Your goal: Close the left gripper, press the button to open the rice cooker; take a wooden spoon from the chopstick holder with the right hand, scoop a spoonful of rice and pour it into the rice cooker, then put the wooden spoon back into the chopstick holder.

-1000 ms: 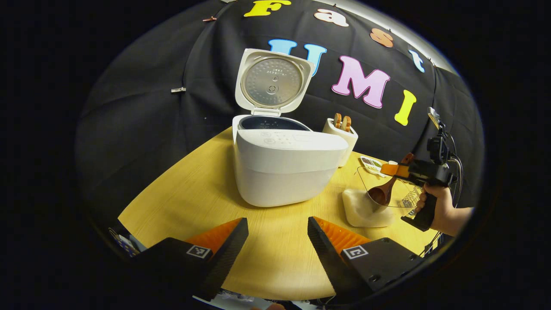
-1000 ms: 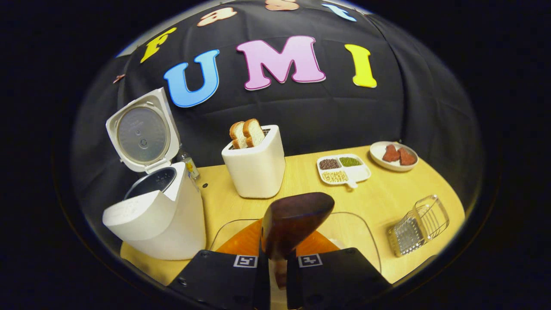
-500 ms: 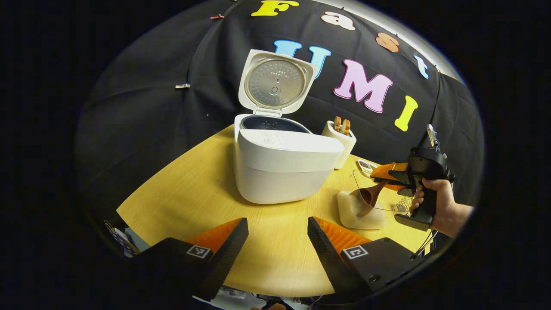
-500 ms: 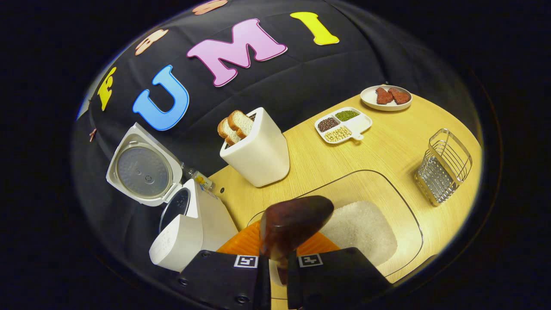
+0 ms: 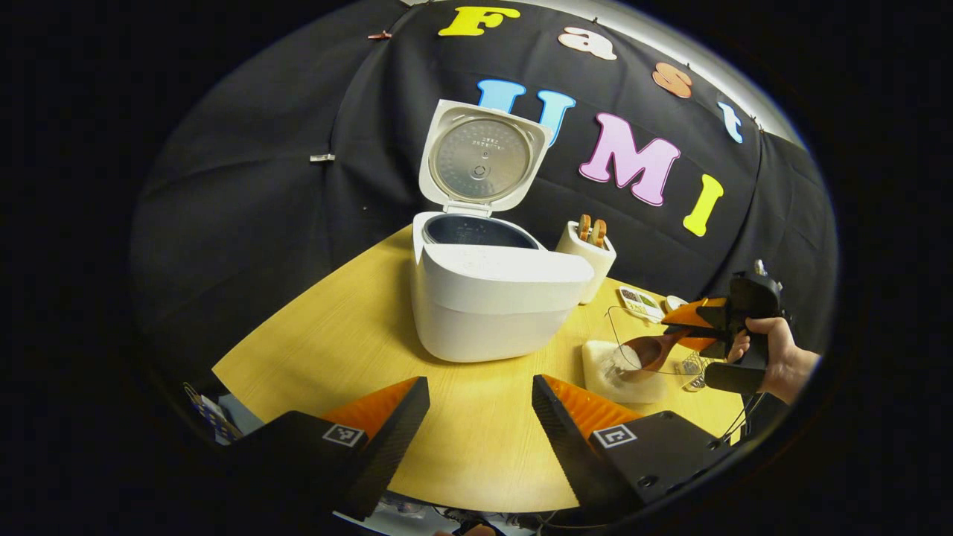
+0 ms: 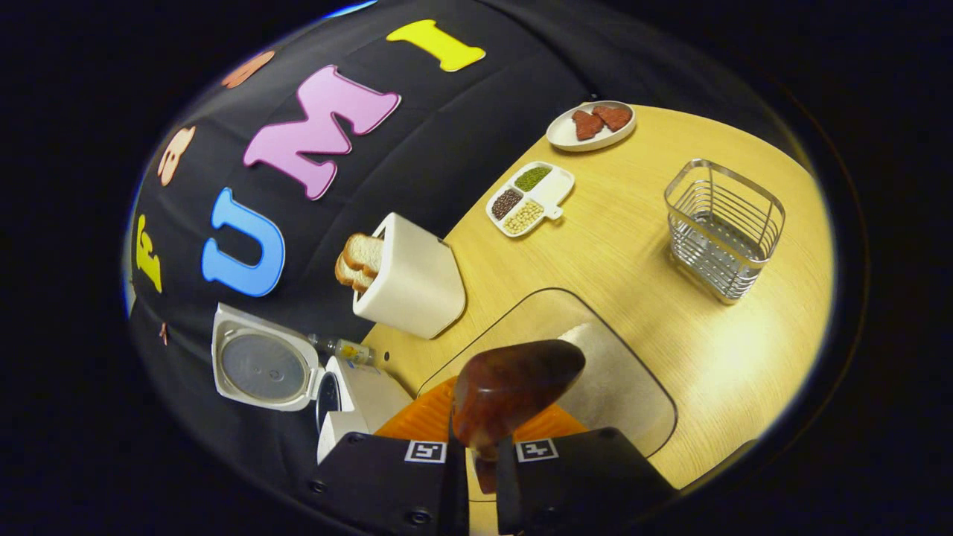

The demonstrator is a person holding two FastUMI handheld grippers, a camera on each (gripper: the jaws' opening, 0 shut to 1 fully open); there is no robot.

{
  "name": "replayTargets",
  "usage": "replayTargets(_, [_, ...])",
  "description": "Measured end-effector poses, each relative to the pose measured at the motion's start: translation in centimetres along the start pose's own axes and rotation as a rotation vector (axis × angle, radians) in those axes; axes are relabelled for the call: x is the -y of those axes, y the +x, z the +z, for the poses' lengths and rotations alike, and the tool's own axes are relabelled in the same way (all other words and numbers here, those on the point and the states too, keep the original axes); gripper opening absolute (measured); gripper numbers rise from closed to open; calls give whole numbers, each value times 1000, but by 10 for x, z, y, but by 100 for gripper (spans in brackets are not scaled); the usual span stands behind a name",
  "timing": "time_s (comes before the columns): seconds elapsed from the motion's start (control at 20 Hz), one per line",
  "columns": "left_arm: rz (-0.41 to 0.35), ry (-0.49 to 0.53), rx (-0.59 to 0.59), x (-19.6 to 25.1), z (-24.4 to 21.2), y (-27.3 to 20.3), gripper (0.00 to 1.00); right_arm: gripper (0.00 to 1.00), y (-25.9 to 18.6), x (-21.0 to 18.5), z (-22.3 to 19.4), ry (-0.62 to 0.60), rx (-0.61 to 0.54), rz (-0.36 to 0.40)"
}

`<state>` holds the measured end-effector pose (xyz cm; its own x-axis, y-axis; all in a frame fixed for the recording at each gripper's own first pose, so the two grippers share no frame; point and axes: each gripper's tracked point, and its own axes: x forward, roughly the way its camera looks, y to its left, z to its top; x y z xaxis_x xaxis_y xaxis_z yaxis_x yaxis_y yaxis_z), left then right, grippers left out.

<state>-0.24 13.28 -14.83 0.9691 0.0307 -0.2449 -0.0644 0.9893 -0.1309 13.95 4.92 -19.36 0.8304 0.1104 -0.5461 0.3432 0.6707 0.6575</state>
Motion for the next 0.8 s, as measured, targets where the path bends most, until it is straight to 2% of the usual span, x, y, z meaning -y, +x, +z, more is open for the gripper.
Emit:
replayTargets(0.2, [6, 10, 6, -6, 2, -4, 97, 19, -21, -3, 29, 25, 49, 13])
replayTargets(0.5, [-9, 23, 4, -2, 3, -8, 97, 19, -48, -12, 64, 126, 95, 32])
replayTargets(0.8, [-32, 30, 19, 5, 7, -10, 96, 19, -55, -51, 75, 157, 105, 95])
